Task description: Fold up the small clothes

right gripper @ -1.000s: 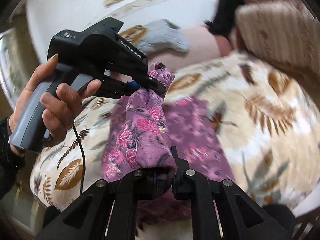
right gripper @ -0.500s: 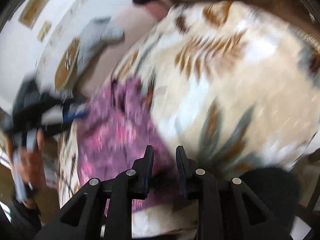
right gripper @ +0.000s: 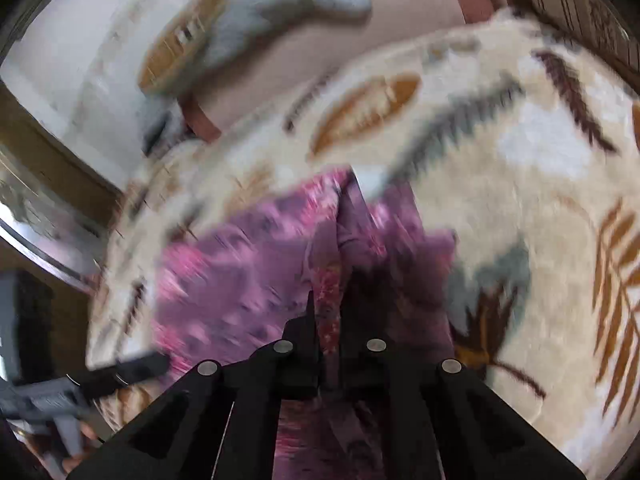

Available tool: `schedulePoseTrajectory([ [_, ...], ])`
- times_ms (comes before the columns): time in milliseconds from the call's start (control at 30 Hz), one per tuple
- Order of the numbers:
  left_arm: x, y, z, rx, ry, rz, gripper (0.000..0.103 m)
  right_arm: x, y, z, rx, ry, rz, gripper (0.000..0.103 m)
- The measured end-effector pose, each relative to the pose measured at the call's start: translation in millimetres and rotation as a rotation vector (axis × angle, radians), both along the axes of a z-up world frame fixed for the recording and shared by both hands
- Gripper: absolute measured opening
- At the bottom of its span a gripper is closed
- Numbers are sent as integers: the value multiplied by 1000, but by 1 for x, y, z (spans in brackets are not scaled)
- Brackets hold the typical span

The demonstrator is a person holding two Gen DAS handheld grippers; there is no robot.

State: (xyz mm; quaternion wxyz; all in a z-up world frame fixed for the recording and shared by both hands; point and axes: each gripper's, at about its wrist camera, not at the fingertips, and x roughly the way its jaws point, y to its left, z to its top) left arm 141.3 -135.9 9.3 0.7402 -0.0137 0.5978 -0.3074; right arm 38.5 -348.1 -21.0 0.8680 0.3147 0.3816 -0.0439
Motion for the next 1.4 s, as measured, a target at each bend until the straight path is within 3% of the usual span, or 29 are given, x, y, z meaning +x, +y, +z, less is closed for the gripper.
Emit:
schedulePoseTrajectory([
  [67, -1, 1, 1, -10, -22, -12, 59, -12, -9, 9, 29, -73, -46, 6],
  [133, -1, -1, -1, -4, -26, -17, 59, -14, -26, -8, 66, -15, -97, 6],
  [200, 0, -4, -7, 5, -16, -22, 59, -10, -35, -41, 93, 108, -106, 7],
  [267, -1, -5, -12, 8, 2, -21, 59, -18, -35, -43, 102, 95, -110, 8],
  [300, -1, -4, -12, 4, 3, -22, 59, -23, -33, -36, 98, 87, -108, 16],
  [433, -4, -3, -10, 6, 0, -21, 59, -44, -22, -20, 27, 86, -45, 22],
  [500, -6, -2, -8, 3, -1, -20, 58, -53, -14, -20, 18, 95, -14, 38],
  [567, -10, -1, -8, 10, 0, -24, 59, -66, -13, -27, 15, 117, 9, 40],
  [600, -14, 0, -8, 8, 12, -30, 58, -72, -9, -30, 4, 136, 21, 33],
  [667, -26, 6, -7, -21, 50, -48, 58, -81, -4, -25, -20, 128, 46, 9],
  [700, -35, 12, -7, -42, 69, -60, 59, -90, -2, -16, -24, 84, 40, 6],
  [767, -53, 21, -10, -69, 95, -86, 59, -98, -5, -7, 18, 25, 8, 5],
  [800, -63, 24, -17, -49, 103, -93, 59, -99, -10, -9, 24, 39, -19, 5],
  [900, -78, 22, -42, 44, 120, -130, 59, -91, -17, -36, -22, 206, -39, 6],
  [1033, -85, 33, -31, 0, 132, -121, 59, -119, -30, -27, 123, 119, -62, 20],
  [1100, -92, 40, -23, -25, 131, -130, 59, -135, -31, -27, 144, 103, -56, 54],
  [1133, -95, 40, -22, -26, 131, -138, 59, -140, -29, -30, 146, 114, -56, 55],
  [1167, -99, 40, -21, -26, 134, -147, 59, -143, -25, -35, 155, 132, -46, 55],
  [1200, -103, 38, -22, -23, 139, -163, 59, -143, -20, -42, 170, 168, -18, 47],
  [1233, -106, 36, -24, -13, 140, -175, 59, -143, -15, -45, 174, 181, 8, 33],
  [1267, -110, 33, -25, 5, 132, -180, 59, -143, -9, -41, 151, 178, 33, 6],
  [1400, -118, 30, -17, 45, 63, -175, 59, -162, -3, -2, 80, 36, 19, 4],
])
